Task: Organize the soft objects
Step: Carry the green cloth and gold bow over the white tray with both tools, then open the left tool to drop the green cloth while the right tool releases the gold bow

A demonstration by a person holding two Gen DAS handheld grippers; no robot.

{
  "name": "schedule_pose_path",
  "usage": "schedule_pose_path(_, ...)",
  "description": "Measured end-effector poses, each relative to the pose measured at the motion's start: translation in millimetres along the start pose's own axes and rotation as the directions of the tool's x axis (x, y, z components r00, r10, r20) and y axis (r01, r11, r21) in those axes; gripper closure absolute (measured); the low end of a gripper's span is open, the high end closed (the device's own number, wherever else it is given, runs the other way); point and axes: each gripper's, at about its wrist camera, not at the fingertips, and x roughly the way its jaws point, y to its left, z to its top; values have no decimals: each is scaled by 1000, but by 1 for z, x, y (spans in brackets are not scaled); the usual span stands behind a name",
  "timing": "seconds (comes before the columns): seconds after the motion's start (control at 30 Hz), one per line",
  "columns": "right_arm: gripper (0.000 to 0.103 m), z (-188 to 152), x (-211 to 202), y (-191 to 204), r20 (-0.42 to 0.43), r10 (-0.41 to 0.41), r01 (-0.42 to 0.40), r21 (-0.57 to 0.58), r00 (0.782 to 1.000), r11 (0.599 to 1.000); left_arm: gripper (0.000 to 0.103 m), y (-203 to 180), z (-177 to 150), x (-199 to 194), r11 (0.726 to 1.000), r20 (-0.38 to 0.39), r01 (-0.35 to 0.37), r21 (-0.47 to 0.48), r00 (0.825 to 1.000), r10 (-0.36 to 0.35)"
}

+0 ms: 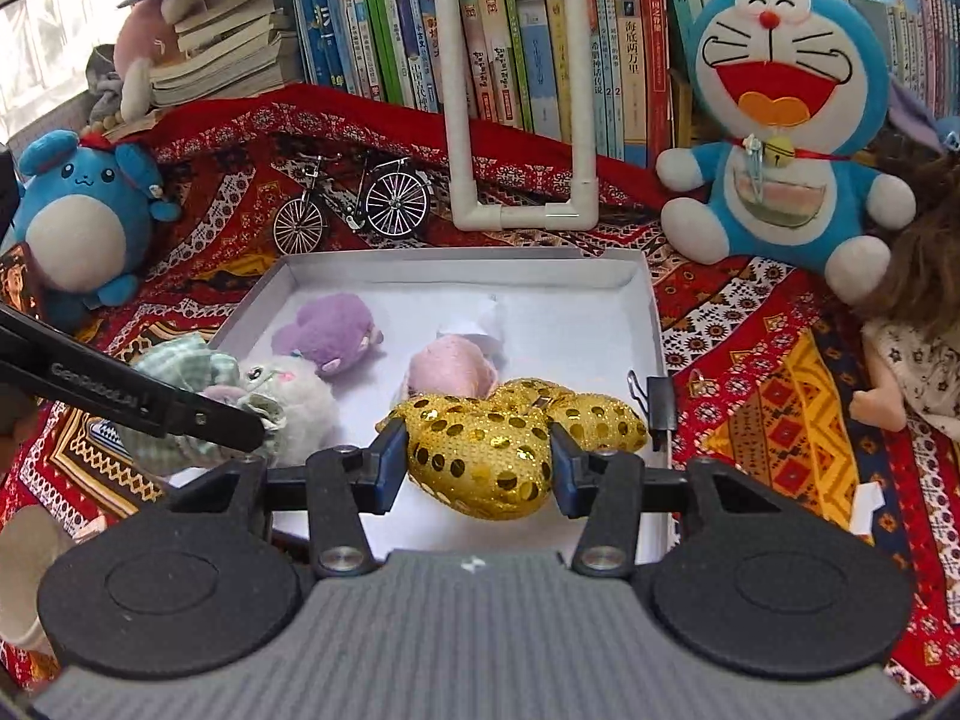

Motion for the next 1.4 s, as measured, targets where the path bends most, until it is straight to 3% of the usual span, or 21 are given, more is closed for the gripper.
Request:
schedule_pose_path(0.4,50,13,24,-6,54,-4,-1,102,999,995,61,4,26,17,998,46,-65,-5,997,66)
schedule_pose_path(0.67,48,9,35,0,-3,12,-11,107,1000,994,57,-1,25,18,997,46,-71,12,996,70)
schedule_pose_path(0.8,40,5,36,1,-23,26,-23,115,999,993,47,-1,24,15,998,44,-60,0,997,60)
schedule_pose_path(0.87,30,4,34,1,-21,32,-29,120,999,992,44,-2,22,13,999,43,-45,5,998,45)
schedule_pose_path(1.07,26,3,20,-2,8,55,-55,144,998,988,29,-5,15,-6,999,89,-34,16,995,33)
schedule_pose_path(1.4,14,4,-16,5,101,67,-80,130,993,988,23,-16,-1,-49,999,177,-15,46,984,6)
